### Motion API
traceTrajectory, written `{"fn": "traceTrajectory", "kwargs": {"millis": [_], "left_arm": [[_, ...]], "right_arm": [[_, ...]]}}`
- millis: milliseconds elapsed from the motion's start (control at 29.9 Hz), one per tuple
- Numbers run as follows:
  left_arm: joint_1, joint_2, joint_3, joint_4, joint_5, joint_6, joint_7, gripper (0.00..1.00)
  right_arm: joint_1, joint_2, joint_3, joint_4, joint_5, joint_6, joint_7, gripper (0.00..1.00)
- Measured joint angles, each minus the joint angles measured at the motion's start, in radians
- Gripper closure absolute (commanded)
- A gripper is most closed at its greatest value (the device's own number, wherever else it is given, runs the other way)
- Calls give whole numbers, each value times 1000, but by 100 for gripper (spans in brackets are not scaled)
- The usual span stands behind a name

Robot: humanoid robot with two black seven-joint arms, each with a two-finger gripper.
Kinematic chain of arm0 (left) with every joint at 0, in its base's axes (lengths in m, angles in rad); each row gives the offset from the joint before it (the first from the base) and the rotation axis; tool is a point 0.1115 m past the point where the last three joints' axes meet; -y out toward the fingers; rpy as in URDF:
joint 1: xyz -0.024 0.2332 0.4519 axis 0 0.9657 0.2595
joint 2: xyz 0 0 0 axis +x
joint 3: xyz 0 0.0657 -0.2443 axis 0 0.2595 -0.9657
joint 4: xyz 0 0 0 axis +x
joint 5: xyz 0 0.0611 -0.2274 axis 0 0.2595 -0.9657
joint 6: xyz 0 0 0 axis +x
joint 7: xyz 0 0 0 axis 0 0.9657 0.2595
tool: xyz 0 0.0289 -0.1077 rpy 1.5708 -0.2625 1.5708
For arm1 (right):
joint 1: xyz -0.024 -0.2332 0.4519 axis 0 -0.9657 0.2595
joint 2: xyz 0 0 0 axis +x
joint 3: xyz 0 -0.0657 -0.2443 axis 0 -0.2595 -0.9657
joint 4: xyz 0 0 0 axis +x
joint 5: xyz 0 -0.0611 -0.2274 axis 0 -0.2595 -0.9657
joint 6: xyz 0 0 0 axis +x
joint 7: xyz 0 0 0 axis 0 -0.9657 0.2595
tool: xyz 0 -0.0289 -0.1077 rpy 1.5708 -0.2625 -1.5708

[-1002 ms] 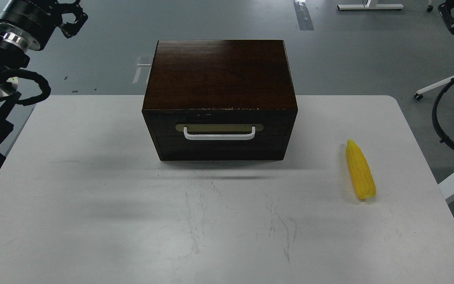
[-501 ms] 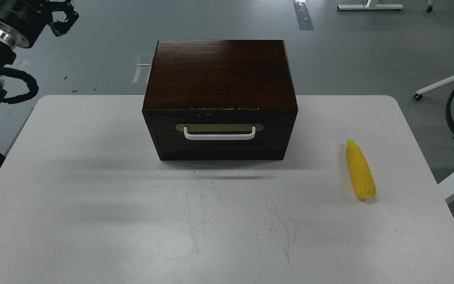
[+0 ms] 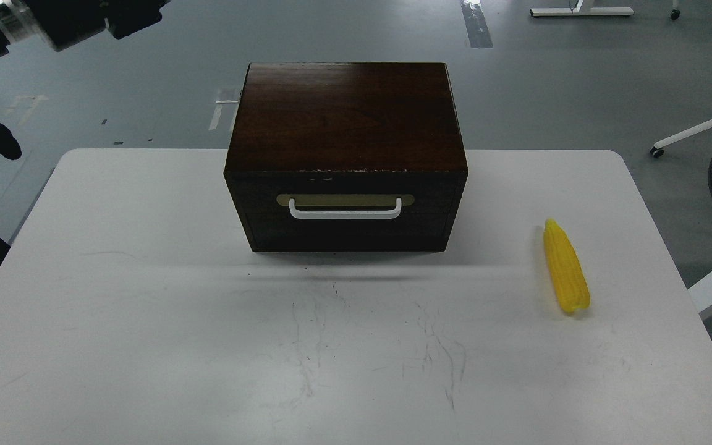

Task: Put corn in drawer with both arms
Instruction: 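Reach the left gripper down to the white drawer handle and grasp it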

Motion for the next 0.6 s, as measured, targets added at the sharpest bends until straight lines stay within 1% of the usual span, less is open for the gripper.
{"fn": "traceTrajectory", "kwargs": {"millis": [100, 234, 334, 401, 501, 601], "left_arm": [[-38, -13, 37, -99, 224, 0, -4, 11], [-91, -72, 116, -183, 438, 0, -45, 14], [-130, -104, 177, -233, 563, 0, -68, 20], [-155, -136, 216, -254, 644, 0, -78, 20], [-186, -224, 262, -265, 759, 0, -87, 20], [-198, -265, 309, -266, 853, 1, -95, 20]], "right_arm": [[-1, 3, 0, -4, 0, 0, 0, 0], [-1, 4, 0, -5, 0, 0, 0, 0], [-1, 4, 0, -6, 0, 0, 0, 0], [-1, 0, 0, -7, 0, 0, 0, 0], [-4, -4, 0, -8, 0, 0, 1, 0], [-13, -5, 0, -10, 0, 0, 3, 0]]}}
